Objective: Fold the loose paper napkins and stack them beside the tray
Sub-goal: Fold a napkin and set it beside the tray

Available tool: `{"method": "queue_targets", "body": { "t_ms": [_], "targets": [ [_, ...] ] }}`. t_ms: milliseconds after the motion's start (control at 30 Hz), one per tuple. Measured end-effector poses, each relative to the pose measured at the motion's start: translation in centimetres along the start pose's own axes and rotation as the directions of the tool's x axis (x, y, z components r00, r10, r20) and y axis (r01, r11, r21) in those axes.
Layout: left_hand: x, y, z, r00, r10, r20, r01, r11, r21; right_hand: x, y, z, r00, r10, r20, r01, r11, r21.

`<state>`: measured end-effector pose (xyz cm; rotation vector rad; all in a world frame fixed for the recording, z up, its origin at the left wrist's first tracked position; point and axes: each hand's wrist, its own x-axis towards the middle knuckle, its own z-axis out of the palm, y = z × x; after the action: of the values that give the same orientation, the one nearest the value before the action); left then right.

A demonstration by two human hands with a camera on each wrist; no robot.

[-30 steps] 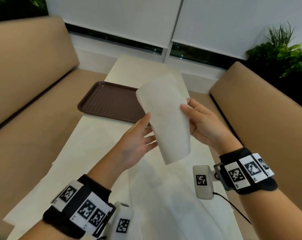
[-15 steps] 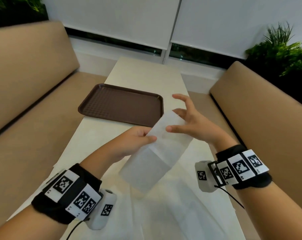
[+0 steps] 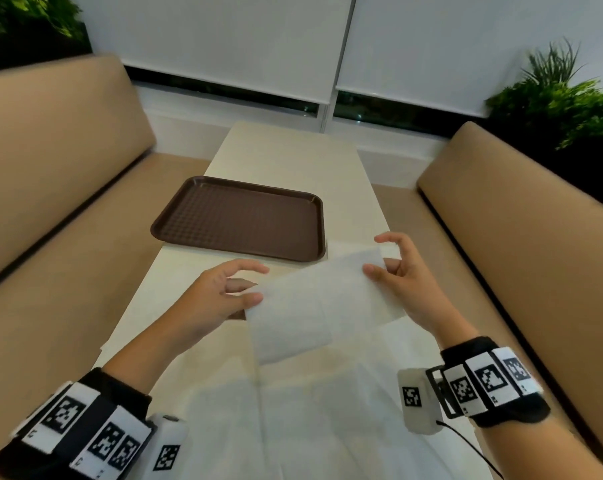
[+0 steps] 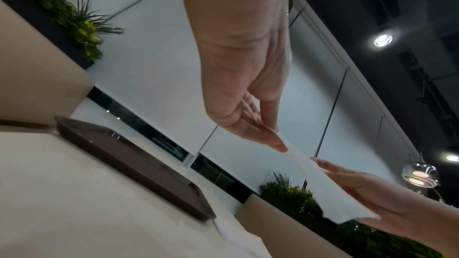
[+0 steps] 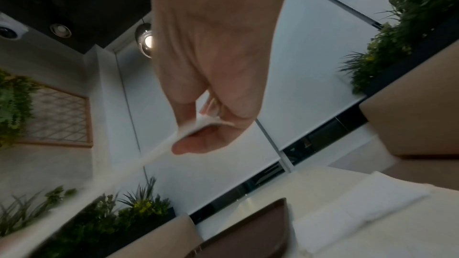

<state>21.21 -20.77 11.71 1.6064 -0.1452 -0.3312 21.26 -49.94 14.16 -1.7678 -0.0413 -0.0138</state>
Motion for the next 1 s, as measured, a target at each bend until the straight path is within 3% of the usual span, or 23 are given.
{"method": "queue_targets", "body": {
  "t_ms": [167, 267, 400, 567, 700, 800, 833, 933, 1000],
  "targets": [
    [3.0, -3.0, 2.0, 0.986, -0.163, 0.025, 0.160, 0.983, 0.089, -0.3, 5.9, -1.1, 0.989, 0.133, -0.063, -0.144, 0.966, -0.215],
    [6.8, -3.7, 4.1, 0.978, -0.207, 0.035, 0.206, 0.978, 0.024, 0.6, 8.0, -2.5, 0.966, 0.237, -0.104, -0.255, 0.942, -0.216],
    [12.9, -3.5, 7.3, 0.987, -0.163, 0.001, 0.163, 0.986, 0.040, 4.6, 8.1, -5.8, 0.957, 0.271, -0.102, -0.287, 0.937, -0.202],
    [21.2, -3.2, 11.0, 0.992, -0.018, -0.125, 0.038, 0.986, 0.163, 11.9, 8.6, -9.2, 0.930, 0.102, -0.353, -0.244, 0.888, -0.389],
    [26.5, -4.9, 13.1, 0.992, 0.018, -0.128, 0.022, 0.953, 0.302, 16.2, 12.1, -10.4, 0.920, 0.132, -0.369, -0.338, 0.744, -0.576],
    [28.7, -7.0, 14.0, 0.996, 0.014, -0.086, 0.034, 0.851, 0.524, 16.9, 14.3, -10.3, 0.930, 0.208, -0.303, -0.364, 0.634, -0.682],
    [29.1, -7.6, 14.2, 0.997, 0.010, -0.070, 0.037, 0.772, 0.634, 16.8, 14.7, -10.1, 0.929, 0.236, -0.287, -0.371, 0.583, -0.723],
    [28.8, -8.1, 14.5, 1.000, 0.001, -0.023, 0.020, 0.423, 0.906, 16.2, 16.0, -9.6, 0.924, 0.260, -0.280, -0.370, 0.427, -0.825],
    [28.3, -7.9, 14.6, 1.000, -0.012, -0.011, 0.014, 0.326, 0.945, 15.6, 16.1, -9.6, 0.900, 0.311, -0.304, -0.405, 0.345, -0.846]
  ]
}}
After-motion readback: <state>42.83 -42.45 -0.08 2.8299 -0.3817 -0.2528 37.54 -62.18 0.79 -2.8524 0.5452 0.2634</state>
